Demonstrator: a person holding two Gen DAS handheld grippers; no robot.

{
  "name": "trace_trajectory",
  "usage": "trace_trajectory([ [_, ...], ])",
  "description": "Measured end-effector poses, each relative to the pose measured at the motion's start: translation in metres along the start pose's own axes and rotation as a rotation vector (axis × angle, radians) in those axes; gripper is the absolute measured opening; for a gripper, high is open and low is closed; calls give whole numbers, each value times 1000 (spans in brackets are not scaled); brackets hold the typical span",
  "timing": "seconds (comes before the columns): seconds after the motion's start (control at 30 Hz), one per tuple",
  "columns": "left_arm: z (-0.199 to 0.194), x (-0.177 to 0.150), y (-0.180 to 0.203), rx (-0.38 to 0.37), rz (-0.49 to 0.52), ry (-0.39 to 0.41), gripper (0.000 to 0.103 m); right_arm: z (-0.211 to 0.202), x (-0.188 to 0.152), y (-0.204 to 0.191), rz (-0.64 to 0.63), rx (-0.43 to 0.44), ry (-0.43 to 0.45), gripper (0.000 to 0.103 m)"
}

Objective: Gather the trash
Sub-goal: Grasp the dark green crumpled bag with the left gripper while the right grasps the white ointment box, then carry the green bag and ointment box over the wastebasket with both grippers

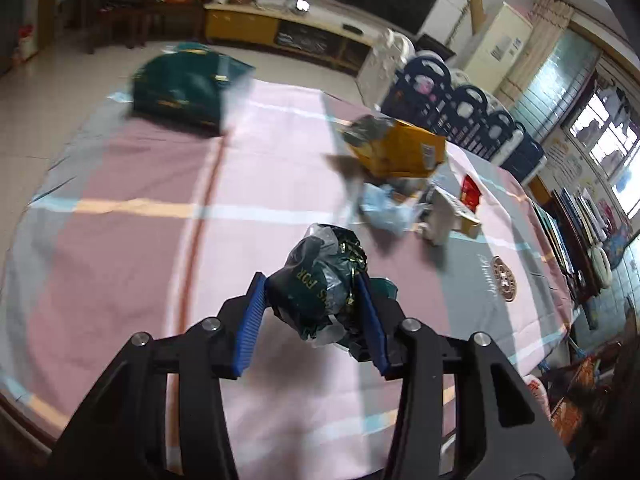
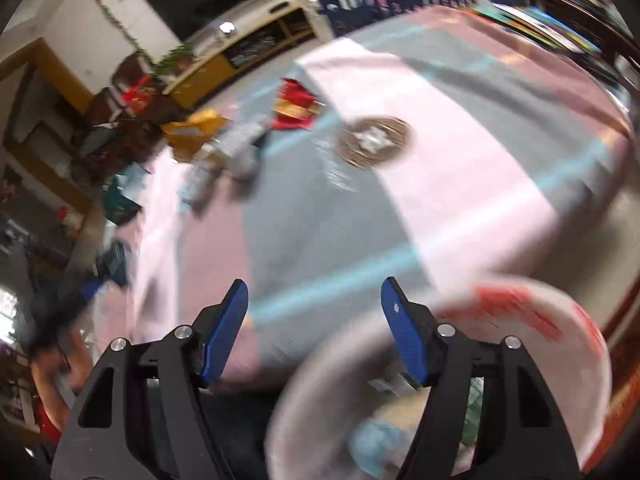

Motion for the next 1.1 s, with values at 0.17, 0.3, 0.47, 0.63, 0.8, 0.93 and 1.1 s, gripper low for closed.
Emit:
trace_trajectory([
  [0.17,-9,1,-19,-132,-146,17,46,62,77,-73,-98,-7,62,79],
  [0.3,4,-4,-14,-81,-94,-23,46,136,114,-108,-227,-134,-10,79],
  [0.47,3,-12,-11,-17,12,-5,47,187,108,-81,-276,-309,-120,40],
  [0.63,6,-12,-23,-42,-44,-28,47,144,77,-68,-219,-156,-55,37],
  [0.8,5,-12,-23,-44,-47,-25,47,90,15,-74,-268,-10,-61,38],
  [0.93,5,-13,-18,-26,-15,-20,47,94,-34,-69,-335,-51,-160,38],
  [1.1,6,-15,-16,-8,9,-22,47,94,-40,-64,-222,6,-182,62],
])
Point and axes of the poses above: each gripper's, at about its wrist camera, not at the fingertips, and z roughly the way its jaws point, y to its right, x to its top, the point moved 9 cm from there along z, roughly the way its jaws point, and after that the axes turned 4 degrees about x, right-handed, at the moved point
